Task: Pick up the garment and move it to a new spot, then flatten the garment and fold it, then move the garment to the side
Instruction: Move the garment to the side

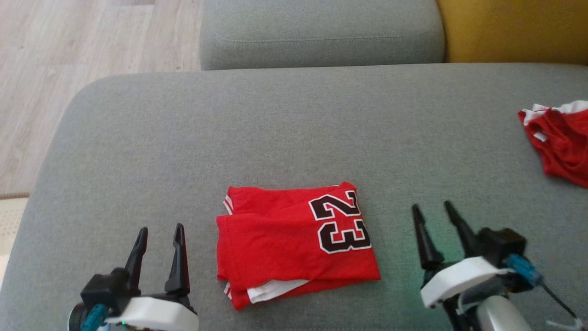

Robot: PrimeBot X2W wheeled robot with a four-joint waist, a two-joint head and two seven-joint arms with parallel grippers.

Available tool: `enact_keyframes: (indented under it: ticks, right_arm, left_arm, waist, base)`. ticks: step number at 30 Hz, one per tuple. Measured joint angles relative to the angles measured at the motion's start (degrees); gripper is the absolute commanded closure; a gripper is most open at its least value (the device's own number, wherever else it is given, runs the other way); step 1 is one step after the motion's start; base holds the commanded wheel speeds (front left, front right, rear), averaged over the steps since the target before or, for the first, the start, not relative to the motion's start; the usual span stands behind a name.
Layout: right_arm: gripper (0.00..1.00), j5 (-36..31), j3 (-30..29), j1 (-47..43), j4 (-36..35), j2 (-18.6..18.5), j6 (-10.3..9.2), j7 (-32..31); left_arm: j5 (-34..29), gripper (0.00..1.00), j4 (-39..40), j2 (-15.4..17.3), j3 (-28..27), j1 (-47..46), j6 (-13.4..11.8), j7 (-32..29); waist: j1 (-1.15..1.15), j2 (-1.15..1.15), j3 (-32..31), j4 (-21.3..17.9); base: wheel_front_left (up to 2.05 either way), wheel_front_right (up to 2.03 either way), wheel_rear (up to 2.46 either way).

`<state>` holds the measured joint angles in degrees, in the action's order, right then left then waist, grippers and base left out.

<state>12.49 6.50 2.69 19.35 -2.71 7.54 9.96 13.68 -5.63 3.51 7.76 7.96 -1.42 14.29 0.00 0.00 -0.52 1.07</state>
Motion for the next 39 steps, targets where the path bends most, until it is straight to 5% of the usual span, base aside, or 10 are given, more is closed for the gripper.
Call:
enact_keyframes:
  ticks: [8,25,26,28,29,31,39]
  right_arm:
    - [0.00,0.13,4.37,0.90,1.79,0.01,0.00,-11.73]
    - [0.00,4.22,5.56,8.66,10.05,-0.29,0.00,-25.58]
    - [0.10,4.47,5.84,9.19,10.18,-0.38,0.00,-26.25]
    - [0.53,5.04,6.31,9.93,10.26,-0.56,0.00,-26.88]
    - [0.63,5.22,6.46,10.00,10.27,-0.60,0.00,-26.97]
    - [1.00,5.26,6.87,10.01,10.27,-0.73,0.00,-27.11]
    - [1.00,5.04,5.78,12.29,9.26,-1.58,0.00,-24.93]
  left_arm:
    - [-0.44,0.00,0.21,-0.18,0.40,-0.07,0.48,0.00]
    - [1.11,0.00,0.32,-0.30,0.85,-1.90,0.33,0.00]
    - [1.12,0.00,0.32,-0.31,0.88,-2.07,0.20,0.00]
    - [1.23,0.00,0.36,-0.32,0.88,-2.52,-0.10,0.00]
    - [1.33,0.00,0.37,-0.33,0.90,-2.60,-0.11,0.00]
    - [1.58,0.00,0.40,-0.33,0.91,-2.59,-0.13,0.00]
    - [1.57,0.00,0.86,-0.36,0.98,-3.01,-0.14,0.01]
  waist:
    - [0.00,0.00,1.76,2.58]
    - [0.00,0.00,6.32,10.41]
    - [0.00,0.00,6.46,10.48]
    - [0.00,0.00,6.75,10.46]
    - [0.00,0.00,6.88,10.39]
    - [0.00,0.00,7.15,10.12]
    - [0.00,0.00,8.45,7.34]
  base:
    - [0.00,0.00,0.00]
    - [0.00,0.00,0.00]
    - [0.00,0.00,0.00]
    - [0.00,0.00,0.00]
    - [0.00,0.00,0.00]
    - [0.00,0.00,0.00]
    - [0.00,0.00,0.00]
